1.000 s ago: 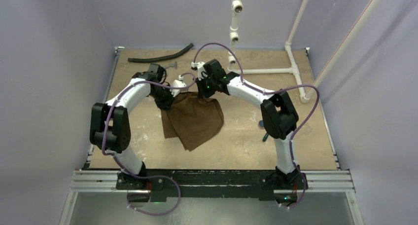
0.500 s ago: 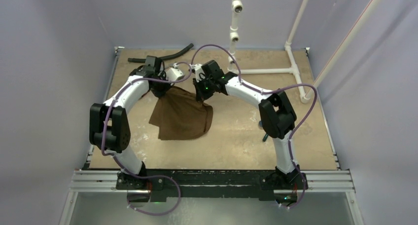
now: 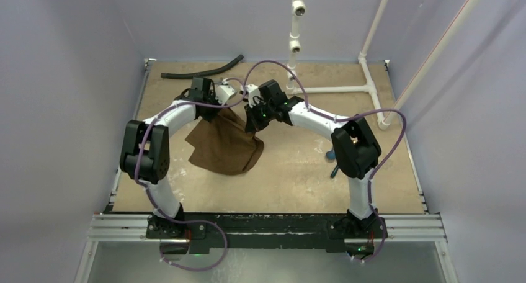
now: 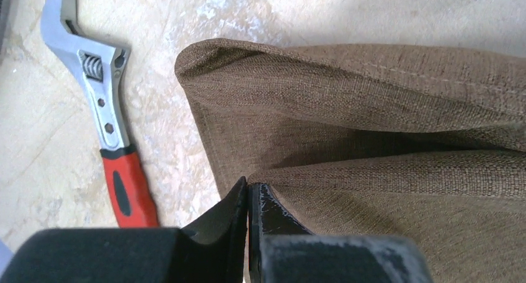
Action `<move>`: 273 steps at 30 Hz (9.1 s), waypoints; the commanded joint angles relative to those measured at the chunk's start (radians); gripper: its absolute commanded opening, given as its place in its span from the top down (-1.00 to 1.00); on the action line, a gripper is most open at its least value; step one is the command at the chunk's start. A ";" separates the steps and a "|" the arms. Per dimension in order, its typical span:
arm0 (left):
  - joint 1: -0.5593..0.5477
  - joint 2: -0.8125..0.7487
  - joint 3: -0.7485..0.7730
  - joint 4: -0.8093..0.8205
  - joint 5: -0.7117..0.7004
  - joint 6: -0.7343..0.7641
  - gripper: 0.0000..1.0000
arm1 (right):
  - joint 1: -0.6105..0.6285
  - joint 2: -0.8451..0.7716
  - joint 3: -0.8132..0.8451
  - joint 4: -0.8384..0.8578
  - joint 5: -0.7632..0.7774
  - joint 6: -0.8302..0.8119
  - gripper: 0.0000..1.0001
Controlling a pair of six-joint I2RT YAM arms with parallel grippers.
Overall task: Fold the napkin into a case and place the utensils inside
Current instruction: Turn over the upper triangle folded napkin at the center of the board.
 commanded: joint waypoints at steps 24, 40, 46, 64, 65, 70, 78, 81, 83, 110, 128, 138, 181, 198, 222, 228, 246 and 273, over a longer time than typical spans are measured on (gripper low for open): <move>0.044 -0.361 0.011 -0.115 0.160 0.038 1.00 | 0.153 -0.222 0.257 -0.331 0.072 -0.148 1.00; 0.067 -0.560 -0.187 0.037 0.195 0.052 1.00 | 0.283 -0.258 0.326 -0.410 0.194 -0.184 1.00; 0.074 -0.659 -0.100 -0.164 0.215 0.044 1.00 | 0.392 -0.250 0.394 -0.449 0.163 -0.119 1.00; 0.021 -0.475 -0.054 -0.374 0.280 0.049 1.00 | 0.066 -0.239 -0.177 -0.158 0.046 0.013 1.00; 0.004 -0.415 -0.068 -0.324 0.273 0.030 1.00 | 0.048 -0.193 -0.192 -0.132 0.037 0.005 1.00; -0.082 -0.108 -0.033 -0.165 0.175 -0.061 1.00 | -0.020 -0.050 -0.158 -0.065 0.087 0.041 0.92; -0.114 0.002 0.059 -0.025 0.073 -0.161 1.00 | -0.083 -0.045 -0.122 -0.056 0.131 0.045 0.68; -0.114 -0.037 0.042 0.051 -0.013 -0.195 1.00 | -0.089 -0.027 -0.117 -0.046 0.114 0.045 0.66; -0.114 -0.065 0.038 0.098 -0.048 -0.214 1.00 | -0.090 -0.032 -0.116 -0.032 0.092 0.048 0.66; -0.052 0.216 0.234 -0.089 0.247 -0.048 -0.84 | -0.088 -0.080 -0.133 0.056 -0.098 0.007 0.60; 0.014 0.262 0.371 -0.288 0.404 0.076 1.00 | -0.088 -0.158 -0.145 0.030 -0.132 -0.024 0.75; 0.019 -0.161 0.258 -0.404 0.400 0.081 1.00 | -0.045 -0.350 -0.212 0.007 -0.105 0.017 0.84; -0.173 0.465 0.727 -0.386 0.221 -0.396 1.00 | 0.019 -0.443 -0.452 0.346 0.672 0.322 -0.67; -0.175 0.382 0.689 -0.454 0.191 -0.302 1.00 | 0.156 -0.323 -0.392 0.309 0.729 0.393 -0.27; -0.174 0.270 0.697 -0.804 0.216 0.007 1.00 | 0.060 -0.467 -0.540 0.361 0.689 0.260 1.00; -0.175 0.255 0.643 -0.957 0.275 0.126 1.00 | 0.043 -0.439 -0.542 0.337 0.617 0.229 1.00; -0.146 0.253 0.482 -0.499 0.033 -0.006 1.00 | -0.056 -0.175 -0.425 0.398 0.524 0.200 1.00; -0.008 0.021 0.334 -0.578 0.520 0.263 -0.89 | -0.012 -0.389 -0.481 0.361 0.763 0.180 -0.19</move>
